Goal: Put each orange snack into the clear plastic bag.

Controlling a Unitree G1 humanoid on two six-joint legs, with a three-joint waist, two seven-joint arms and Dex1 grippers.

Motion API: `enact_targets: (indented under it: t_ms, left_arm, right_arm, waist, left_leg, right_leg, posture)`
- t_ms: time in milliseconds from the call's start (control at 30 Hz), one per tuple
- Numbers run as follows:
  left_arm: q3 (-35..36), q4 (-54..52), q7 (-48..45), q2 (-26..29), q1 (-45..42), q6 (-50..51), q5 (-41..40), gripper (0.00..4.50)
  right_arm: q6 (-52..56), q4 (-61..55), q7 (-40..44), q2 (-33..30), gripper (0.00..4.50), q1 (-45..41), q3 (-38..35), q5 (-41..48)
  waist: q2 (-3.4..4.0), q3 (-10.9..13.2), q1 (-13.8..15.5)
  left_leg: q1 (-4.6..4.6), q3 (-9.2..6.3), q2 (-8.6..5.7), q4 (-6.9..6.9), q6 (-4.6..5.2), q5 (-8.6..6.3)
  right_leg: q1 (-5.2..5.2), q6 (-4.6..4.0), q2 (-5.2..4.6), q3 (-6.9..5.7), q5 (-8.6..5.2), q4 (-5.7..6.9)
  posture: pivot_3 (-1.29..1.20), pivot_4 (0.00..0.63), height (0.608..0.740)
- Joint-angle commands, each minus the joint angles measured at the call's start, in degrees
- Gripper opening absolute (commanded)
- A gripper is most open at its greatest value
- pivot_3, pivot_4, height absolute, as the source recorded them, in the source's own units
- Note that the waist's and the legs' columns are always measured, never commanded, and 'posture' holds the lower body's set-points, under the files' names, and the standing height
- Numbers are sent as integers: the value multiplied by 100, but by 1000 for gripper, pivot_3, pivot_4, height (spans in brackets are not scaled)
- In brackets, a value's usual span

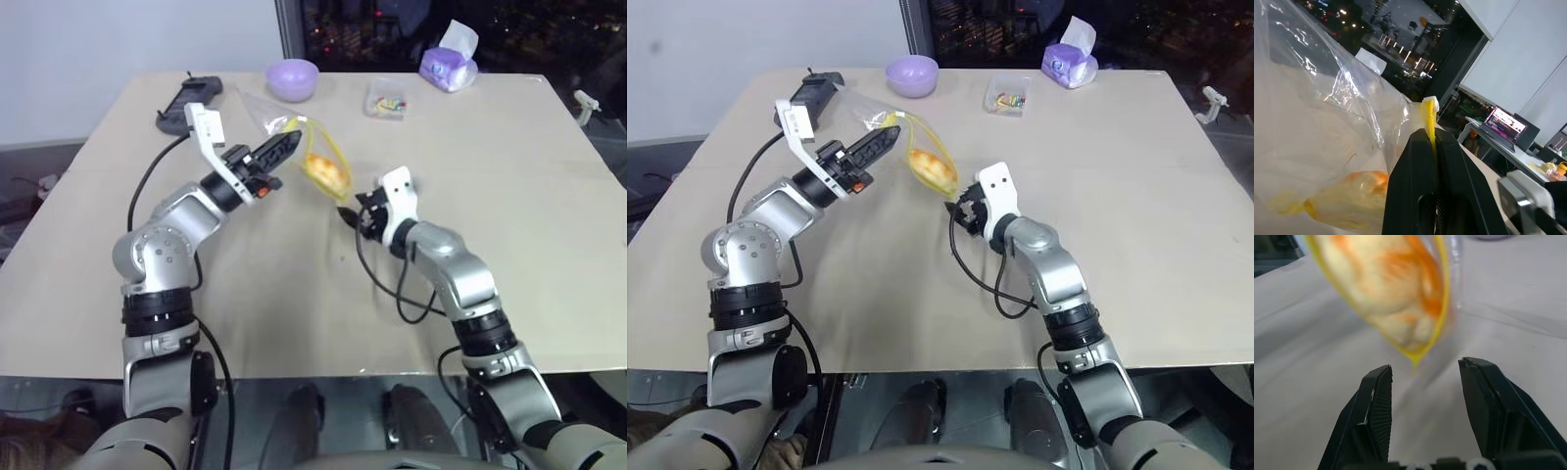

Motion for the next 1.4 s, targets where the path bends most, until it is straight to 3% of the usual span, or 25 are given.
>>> enact_targets:
  t_ms: [33,67,100,133,233,267,467,567,700,967,1200,1400]
  left_arm:
    - [35,-344,-14,11,-47,-59,-106,0]
    - [40,-353,-10,10,-41,-57,-111,0]
    - [43,-359,-5,8,-38,-55,-114,0]
    - [44,-363,-1,6,-36,-56,-113,0]
    - [44,-385,6,-3,-26,-54,-115,0]
    - [43,-397,7,-5,-19,-52,-116,0]
    - [-14,-357,-21,20,-15,-140,12,0]
    - [-57,-254,-54,53,-51,-273,164,0]
    - [-438,61,-193,232,1,-506,769,0]
    - [-890,394,-58,2,50,-325,1201,0]
    - [-1257,3,-325,-109,-19,-544,1403,0]
    - [-1679,-251,-884,54,-167,-1627,2090,0]
  right_arm:
    - [-229,-8,-92,94,2338,-206,-100,43]
    - [-245,12,-92,104,2338,-219,-100,47]
    - [-254,27,-91,111,1841,-229,-105,53]
    - [-266,43,-87,116,1649,-239,-111,57]
    - [-311,82,-101,131,111,-265,-141,69]
    - [-323,87,-117,135,38,-275,-158,71]
    - [-292,-37,-44,-140,38,-260,-150,-72]
    - [-354,-65,80,-742,38,-253,-4,-443]
    - [-622,-20,609,-2213,38,-486,303,-1185]
    - [-712,-151,2076,-3656,38,-1146,858,-1664]
    - [-888,-48,3019,-4170,38,-1629,966,-1744]
    - [-777,177,3072,-4128,38,-2014,708,-1738]
  waist:
    - [0,0,1]
    - [0,0,0]
    - [0,0,-1]
    - [0,0,-1]
    - [0,0,1]
    - [0,0,2]
    - [0,0,1]
    - [1,0,32]
    - [4,4,33]
    - [4,9,-28]
    - [3,10,18]
    - [3,10,21]
  left_leg:
    - [0,0,0,0,0,0]
    - [0,0,0,0,0,0]
    - [-1,0,0,0,0,0]
    - [-1,1,0,0,0,0]
    - [-1,1,0,-1,0,0]
    - [-1,0,0,-1,0,0]
    - [-1,0,0,-1,0,0]
    - [-2,0,-2,-1,0,0]
    - [-6,1,-12,1,1,0]
    - [-7,8,-1,-18,1,0]
    - [-26,-2,-3,-15,-2,1]
    - [-95,-4,-10,-1,-26,15]
  right_leg:
    - [0,0,0,0,0,0]
    - [0,0,0,0,0,-1]
    - [0,0,0,0,0,-2]
    - [0,0,0,1,0,-3]
    - [0,0,0,0,0,-3]
    - [0,0,0,0,0,-2]
    - [0,0,0,0,0,-2]
    - [0,0,-1,-1,0,-4]
    - [0,1,-9,-2,0,-7]
    - [-7,1,-3,3,-1,-21]
    - [-8,2,-8,-10,0,-43]
    - [-71,2,-19,-16,3,-41]
  posture:
    - [0,150,718]
    - [0,150,718]
    - [0,150,718]
    - [0,150,718]
    - [0,150,718]
    - [0,150,718]
    - [0,150,718]
    - [0,150,718]
    - [0,150,718]
    - [0,150,718]
    - [0,150,718]
    - [0,150,718]
